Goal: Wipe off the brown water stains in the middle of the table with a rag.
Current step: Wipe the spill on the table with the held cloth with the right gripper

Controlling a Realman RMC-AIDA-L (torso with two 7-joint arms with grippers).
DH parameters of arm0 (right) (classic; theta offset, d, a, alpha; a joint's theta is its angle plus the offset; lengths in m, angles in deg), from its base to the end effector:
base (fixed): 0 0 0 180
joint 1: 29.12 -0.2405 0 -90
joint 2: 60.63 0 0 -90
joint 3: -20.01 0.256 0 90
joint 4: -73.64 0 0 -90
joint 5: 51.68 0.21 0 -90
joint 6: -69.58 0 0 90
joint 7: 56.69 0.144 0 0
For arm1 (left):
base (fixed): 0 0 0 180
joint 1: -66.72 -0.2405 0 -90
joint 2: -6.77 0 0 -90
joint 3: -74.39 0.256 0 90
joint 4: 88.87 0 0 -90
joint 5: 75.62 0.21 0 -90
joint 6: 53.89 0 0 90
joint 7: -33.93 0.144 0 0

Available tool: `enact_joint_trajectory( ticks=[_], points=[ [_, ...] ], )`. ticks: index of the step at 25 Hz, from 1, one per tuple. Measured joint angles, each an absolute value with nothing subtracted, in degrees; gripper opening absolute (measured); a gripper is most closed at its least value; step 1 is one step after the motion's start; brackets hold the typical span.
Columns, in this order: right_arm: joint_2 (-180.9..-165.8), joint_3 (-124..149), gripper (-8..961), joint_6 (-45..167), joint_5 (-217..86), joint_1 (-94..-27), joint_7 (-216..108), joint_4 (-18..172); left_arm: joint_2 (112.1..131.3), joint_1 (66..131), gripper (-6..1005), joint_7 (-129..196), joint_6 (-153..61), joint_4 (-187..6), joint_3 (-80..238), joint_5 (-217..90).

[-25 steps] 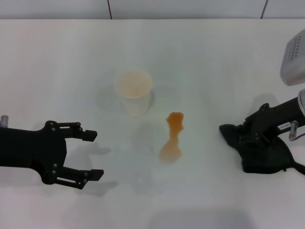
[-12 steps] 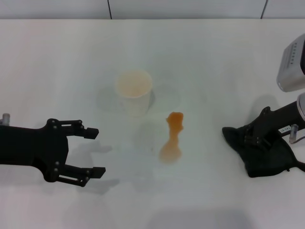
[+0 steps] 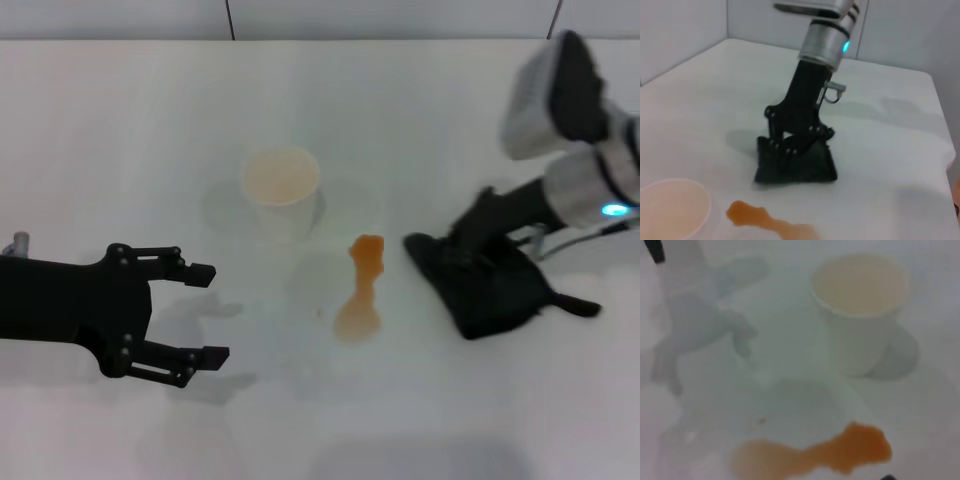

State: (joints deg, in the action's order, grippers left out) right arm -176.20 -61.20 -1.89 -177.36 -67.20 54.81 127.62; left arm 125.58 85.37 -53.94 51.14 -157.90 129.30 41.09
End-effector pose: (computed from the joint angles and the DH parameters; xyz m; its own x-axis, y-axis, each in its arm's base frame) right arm 0.1974 0.3771 -0.0395 0.9474 -0.3057 0.0946 -0.2787 -0.9336 -0.2252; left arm -0.2432 0.2774 0.0401 0.9514 0.1945 0.2388 0.2137 -0.9752 -0.0571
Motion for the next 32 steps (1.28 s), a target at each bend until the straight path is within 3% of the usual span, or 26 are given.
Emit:
enact_joint_trajectory(
  ticks=[5,12,32],
  points=[
    [-176.46,-64.8,21,4.0,-174.2,-73.9,54.2,122.0,125.59,84.9,893,-53.9,51.2,-157.8,129.3,41.0],
    [-176.68,-67.0,22,9.1,-169.9,-77.6,51.9,116.9,125.60,84.1,893,-53.5,51.3,-157.7,129.2,41.0],
    [-176.80,-83.3,22,-3.9,-159.9,-72.2,52.1,124.6,125.58,84.0,893,-52.7,51.2,-157.7,128.7,41.0]
  ],
)
